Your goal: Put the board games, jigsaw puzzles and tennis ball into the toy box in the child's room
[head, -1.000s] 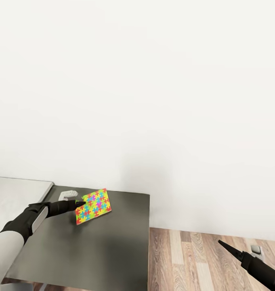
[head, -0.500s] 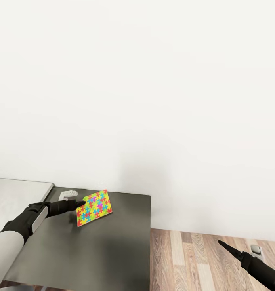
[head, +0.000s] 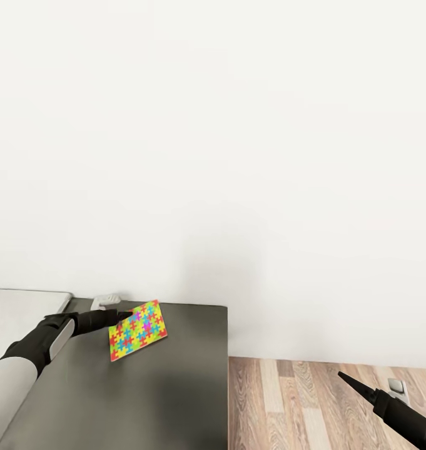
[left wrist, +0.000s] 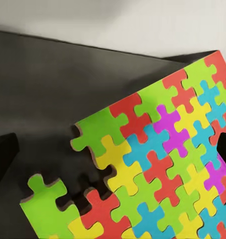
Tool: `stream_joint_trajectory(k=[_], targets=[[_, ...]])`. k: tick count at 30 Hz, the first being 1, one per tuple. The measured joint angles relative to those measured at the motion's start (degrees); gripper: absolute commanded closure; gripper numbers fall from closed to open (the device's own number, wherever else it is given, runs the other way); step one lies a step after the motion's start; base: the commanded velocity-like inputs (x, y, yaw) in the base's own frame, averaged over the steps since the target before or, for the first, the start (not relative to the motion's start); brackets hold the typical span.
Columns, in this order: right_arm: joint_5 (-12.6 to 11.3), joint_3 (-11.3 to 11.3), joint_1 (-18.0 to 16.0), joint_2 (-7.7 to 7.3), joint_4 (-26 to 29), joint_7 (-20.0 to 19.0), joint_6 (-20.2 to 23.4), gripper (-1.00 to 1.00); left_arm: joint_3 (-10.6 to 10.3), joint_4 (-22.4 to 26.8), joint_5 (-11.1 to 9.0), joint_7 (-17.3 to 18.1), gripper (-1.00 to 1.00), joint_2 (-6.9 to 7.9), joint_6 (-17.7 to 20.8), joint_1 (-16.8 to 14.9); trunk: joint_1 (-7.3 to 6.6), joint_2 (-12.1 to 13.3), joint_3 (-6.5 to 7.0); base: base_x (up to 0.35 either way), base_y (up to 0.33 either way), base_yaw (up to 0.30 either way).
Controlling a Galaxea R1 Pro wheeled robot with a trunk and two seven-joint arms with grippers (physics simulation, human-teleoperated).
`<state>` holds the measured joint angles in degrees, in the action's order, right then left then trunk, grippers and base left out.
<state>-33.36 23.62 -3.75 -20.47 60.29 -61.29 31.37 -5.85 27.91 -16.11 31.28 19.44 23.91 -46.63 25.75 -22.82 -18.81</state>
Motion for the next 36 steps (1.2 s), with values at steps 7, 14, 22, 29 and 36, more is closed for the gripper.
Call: stream_joint_trajectory(k=[7, 14, 22, 29, 36], targets=[[0.00, 0.00, 0.00, 0.00, 0.00, 0.08, 0.00, -1.00, 0.00, 0.02, -0.01, 0.00, -1.00, 0.00, 0.00, 0.00, 0.01, 0.00, 0.02, 0.013, 0.003, -0.006], [0.00, 0.00, 0.00, 0.00, 0.00, 0.08, 0.00, -1.00, -0.06, -0.02, -0.01, 0.00, -1.00, 0.00, 0.00, 0.00, 0.00, 0.00, 0.03, 0.001, 0.000, -0.001], [0.00, 0.03, 0.00, 0.00, 0.00, 0.02, 0.00, -1.00, -0.29, -0.05, 0.27, -0.35, -1.00, -0.10, 0.23, 0.00, 0.01, 0.00, 0.03, 0.000, 0.000, 0.000], [-0.05, 0.08, 0.00, 0.00, 0.11, 0.00, 0.00, -1.00, -0.40, -0.20, 0.33, -0.71, -1.00, -0.54, 0.21, 0.00, 0.01, 0.00, 0.03, 0.000, 0.000, 0.000], [-0.01, 0.02, 0.00, 0.00, 0.21, 0.00, 0.00, -1.00, -0.52, -0.27, 0.46, -0.84, -1.00, -1.29, 0.06, 0.00, 0.01, 0.00, 0.03, 0.000, 0.000, 0.000]])
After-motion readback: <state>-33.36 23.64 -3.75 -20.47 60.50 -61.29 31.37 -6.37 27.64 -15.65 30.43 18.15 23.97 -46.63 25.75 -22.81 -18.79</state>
